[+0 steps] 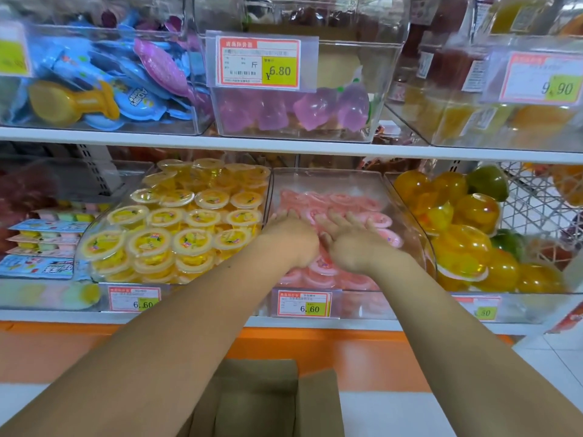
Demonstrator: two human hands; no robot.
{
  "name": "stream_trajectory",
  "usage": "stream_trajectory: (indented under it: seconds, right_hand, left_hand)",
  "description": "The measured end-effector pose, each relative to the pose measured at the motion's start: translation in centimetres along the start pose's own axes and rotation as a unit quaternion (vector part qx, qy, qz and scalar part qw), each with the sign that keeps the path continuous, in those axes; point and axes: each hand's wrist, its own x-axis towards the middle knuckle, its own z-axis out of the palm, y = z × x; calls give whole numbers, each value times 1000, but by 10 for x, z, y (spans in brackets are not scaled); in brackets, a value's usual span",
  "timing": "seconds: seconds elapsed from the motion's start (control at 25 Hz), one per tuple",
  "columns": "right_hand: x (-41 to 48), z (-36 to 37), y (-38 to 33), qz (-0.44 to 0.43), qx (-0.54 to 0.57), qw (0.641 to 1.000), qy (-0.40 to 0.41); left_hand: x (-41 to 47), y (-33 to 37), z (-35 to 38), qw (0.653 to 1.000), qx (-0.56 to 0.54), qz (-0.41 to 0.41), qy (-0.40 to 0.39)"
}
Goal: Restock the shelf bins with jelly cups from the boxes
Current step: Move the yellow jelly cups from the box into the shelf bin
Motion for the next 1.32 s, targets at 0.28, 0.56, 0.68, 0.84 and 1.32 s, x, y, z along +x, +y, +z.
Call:
stream_trajectory:
  seconds: [0.28, 0.56, 0.68, 0.84, 1.32]
  right_hand:
    - [25, -21, 18, 13, -3, 999, 40]
    - [48, -11, 37, 43, -7, 999, 7]
    - [47, -6, 41, 48, -7, 999, 2]
    - [47, -4, 40, 55, -16, 998, -8]
    - [33, -6, 48, 75, 44, 996, -3]
  left_hand:
    - [19, -7, -16, 993, -86, -25, 74]
    - [64, -7, -11, 994, -105, 19, 38]
    - [70, -12, 3, 992, -122, 11, 26]
    - [69, -16, 9, 988, -150, -3, 19]
    - [65, -8, 6, 984, -173, -11, 44]
